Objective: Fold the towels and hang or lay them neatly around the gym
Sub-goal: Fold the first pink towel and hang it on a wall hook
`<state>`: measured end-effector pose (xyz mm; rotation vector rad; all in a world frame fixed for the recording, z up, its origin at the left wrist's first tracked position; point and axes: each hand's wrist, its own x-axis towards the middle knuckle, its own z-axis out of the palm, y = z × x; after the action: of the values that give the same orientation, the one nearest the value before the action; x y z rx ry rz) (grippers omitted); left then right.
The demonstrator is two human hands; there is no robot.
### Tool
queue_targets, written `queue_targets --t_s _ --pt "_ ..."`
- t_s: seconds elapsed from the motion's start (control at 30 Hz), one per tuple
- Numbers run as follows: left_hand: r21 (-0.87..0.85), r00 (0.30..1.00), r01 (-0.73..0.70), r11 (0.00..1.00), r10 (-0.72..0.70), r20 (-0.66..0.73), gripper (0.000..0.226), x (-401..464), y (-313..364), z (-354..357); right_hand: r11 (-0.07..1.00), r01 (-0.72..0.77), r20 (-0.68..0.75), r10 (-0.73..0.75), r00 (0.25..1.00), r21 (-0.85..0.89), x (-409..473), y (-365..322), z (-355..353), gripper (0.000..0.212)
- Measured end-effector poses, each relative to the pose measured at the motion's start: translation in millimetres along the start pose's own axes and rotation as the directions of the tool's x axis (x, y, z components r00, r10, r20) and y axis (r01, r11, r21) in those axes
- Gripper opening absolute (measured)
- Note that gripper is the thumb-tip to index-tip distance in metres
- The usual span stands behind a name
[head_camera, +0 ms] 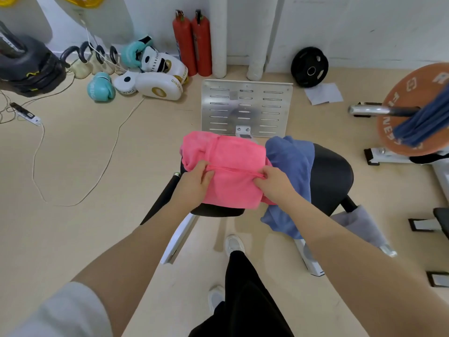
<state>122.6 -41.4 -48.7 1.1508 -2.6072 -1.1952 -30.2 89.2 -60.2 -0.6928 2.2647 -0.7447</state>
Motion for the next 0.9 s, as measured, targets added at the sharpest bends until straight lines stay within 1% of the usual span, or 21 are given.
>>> queue_targets --t_s 0.07,0.1,0.2,0.3,0.37,0.4,0.43,0.5,0.53,0.63,0.73,0.77,0.8,0.87,0.9 --pt "-0.015 0.998 -0.023 1.0 0.022 -0.057 0.023 13.2 7.3 -2.2 0.996 0.035 -0.122 -0.025 0.992 0.077 10.5 -3.9 -7.6 0.009" --pt "-0.022 0.996 -0.035 0.999 0.033 -0.086 0.022 21.0 11.0 -4.7 0.992 0.054 -0.163 -0.035 0.986 0.117 15.7 -6.9 -12.5 0.006" --pt "-0.032 0.984 -0.088 0.996 0.082 -0.158 0.022 46.8 23.1 -14.8 0.973 0.08 -0.205 -0.035 0.978 0.218 36.5 -14.6 -22.8 0.014" --pt "-0.044 0.983 -0.084 0.996 0.076 -0.165 0.026 77.8 31.9 -16.1 0.952 0.018 -0.204 0.048 0.978 0.307 60.8 -16.7 -26.3 0.018" --pt "0.016 0.99 -0.046 0.999 0.048 -0.133 0.025 99.3 30.0 -11.1 0.952 -0.042 -0.146 0.09 0.985 0.303 77.0 -13.3 -26.2 0.014" --pt "0.081 0.993 -0.031 0.996 0.04 -0.112 0.023 108.3 26.6 -8.2 0.954 -0.078 -0.097 0.11 0.989 0.29 83.9 -11.0 -25.3 0.011" --pt "0.155 0.996 -0.018 0.988 0.031 -0.086 0.023 115.5 21.1 -5.3 0.953 -0.113 -0.049 0.131 0.99 0.28 90.0 -8.6 -24.2 0.013" --pt "0.257 0.999 0.023 0.966 -0.015 -0.033 0.024 124.0 8.4 -0.8 0.95 -0.166 0.04 0.161 0.986 0.266 97.8 -4.0 -21.9 0.026" --pt "0.264 0.999 0.045 0.963 -0.042 -0.016 0.025 125.1 3.7 -0.1 0.951 -0.178 0.074 0.165 0.984 0.251 100.2 -2.5 -21.1 0.031" --pt "0.184 0.993 0.08 0.98 -0.094 0.071 0.025 123.9 2.6 -6.1 0.945 -0.225 0.156 0.192 0.969 0.237 104.2 -1.9 -25.7 0.038" --pt "0.111 0.972 0.071 0.991 -0.094 0.216 0.043 120.9 8.8 -18.7 0.906 -0.298 0.26 0.223 0.939 0.3 106.3 -3.4 -36.5 0.039" --pt "0.108 0.967 0.053 0.993 -0.078 0.243 0.048 120.9 10.6 -22.0 0.911 -0.287 0.262 0.211 0.942 0.295 105.3 -6.9 -40.9 0.034" --pt "0.111 0.968 0.021 0.994 -0.049 0.248 0.053 119.5 13.1 -27.3 0.932 -0.236 0.239 0.172 0.956 0.276 102.8 -14.5 -45.4 0.028" --pt "0.081 0.964 -0.07 0.994 0.047 0.261 0.063 114.2 20.6 -40.1 0.963 -0.068 0.196 0.016 0.981 0.259 91.4 -40.0 -51.7 0.022" --pt "0.047 0.954 -0.128 0.991 0.109 0.28 0.07 110.0 26.7 -48.9 0.956 0.018 0.215 -0.084 0.973 0.293 82.4 -58.3 -54.8 0.022"
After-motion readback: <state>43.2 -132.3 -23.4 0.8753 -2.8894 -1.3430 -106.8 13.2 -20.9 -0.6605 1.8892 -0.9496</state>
